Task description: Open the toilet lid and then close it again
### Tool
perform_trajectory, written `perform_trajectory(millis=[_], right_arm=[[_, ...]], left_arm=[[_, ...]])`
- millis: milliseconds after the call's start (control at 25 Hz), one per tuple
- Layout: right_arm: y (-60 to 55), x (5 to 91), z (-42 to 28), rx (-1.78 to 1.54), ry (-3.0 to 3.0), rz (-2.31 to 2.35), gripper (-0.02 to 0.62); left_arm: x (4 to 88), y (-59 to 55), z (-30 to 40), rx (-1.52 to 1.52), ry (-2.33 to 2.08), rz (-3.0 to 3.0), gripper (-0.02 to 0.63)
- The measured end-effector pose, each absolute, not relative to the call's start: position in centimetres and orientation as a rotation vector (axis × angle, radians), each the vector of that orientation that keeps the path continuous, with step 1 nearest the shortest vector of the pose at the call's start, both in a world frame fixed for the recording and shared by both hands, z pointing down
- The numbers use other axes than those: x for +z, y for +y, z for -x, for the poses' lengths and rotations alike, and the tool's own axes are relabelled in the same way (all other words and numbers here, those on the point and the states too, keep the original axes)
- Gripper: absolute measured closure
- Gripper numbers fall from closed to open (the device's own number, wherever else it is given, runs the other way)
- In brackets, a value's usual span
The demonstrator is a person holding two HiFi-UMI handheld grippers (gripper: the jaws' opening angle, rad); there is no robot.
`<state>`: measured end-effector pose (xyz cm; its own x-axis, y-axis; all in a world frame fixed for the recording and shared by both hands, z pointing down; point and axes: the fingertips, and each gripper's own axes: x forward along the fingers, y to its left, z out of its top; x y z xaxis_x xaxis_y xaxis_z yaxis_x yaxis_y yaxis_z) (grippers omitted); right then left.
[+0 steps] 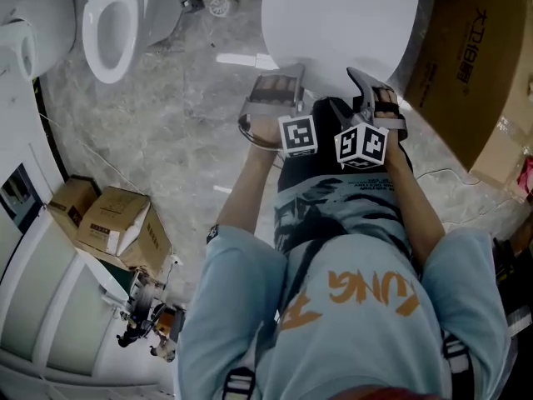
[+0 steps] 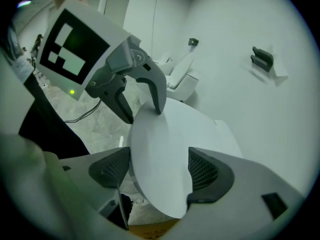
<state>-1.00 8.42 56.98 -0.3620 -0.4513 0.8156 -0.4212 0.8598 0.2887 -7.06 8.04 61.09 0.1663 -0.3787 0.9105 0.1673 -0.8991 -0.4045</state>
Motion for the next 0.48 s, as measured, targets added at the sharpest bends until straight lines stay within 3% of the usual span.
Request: perform_trajectory(millis=[480], right_arm=[[7.8,54.1,-0.1,-0.277,-1.923,-0.632,0.233]], left_arm=[[53.6,6.3,5.8,-1.705,0.295,2.056,0.357]])
